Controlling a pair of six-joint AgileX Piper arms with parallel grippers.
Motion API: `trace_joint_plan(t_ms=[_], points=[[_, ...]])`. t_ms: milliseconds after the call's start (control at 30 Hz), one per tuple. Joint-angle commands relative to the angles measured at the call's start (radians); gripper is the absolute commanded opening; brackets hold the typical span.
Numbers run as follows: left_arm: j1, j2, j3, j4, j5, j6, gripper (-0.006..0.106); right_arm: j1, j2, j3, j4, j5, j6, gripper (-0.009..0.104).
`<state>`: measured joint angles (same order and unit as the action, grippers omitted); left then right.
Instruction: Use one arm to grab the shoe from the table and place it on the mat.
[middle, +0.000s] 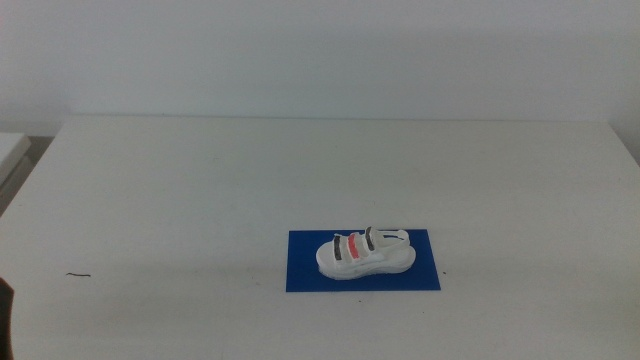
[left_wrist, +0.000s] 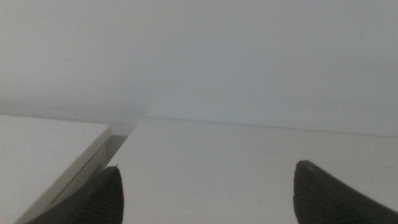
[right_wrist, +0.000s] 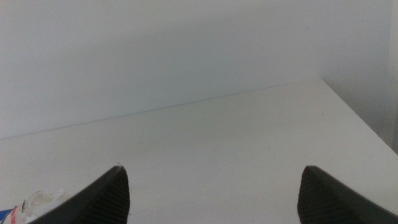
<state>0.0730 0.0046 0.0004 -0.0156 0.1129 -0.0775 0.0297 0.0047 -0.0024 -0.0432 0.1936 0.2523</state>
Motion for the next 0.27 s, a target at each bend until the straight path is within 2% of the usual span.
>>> trace_joint_plan(t_ms=[0, 233], points=[[-0.003, -0.005, 0.000, 0.001, -0.020, -0.008, 0.094, 0.000, -0.005, 0.002, -0.006, -0.008, -0.005, 0.079], [-0.003, -0.005, 0.000, 0.001, -0.022, 0.002, 0.094, 0.000, -0.005, 0.002, -0.006, -0.008, -0.005, 0.079]])
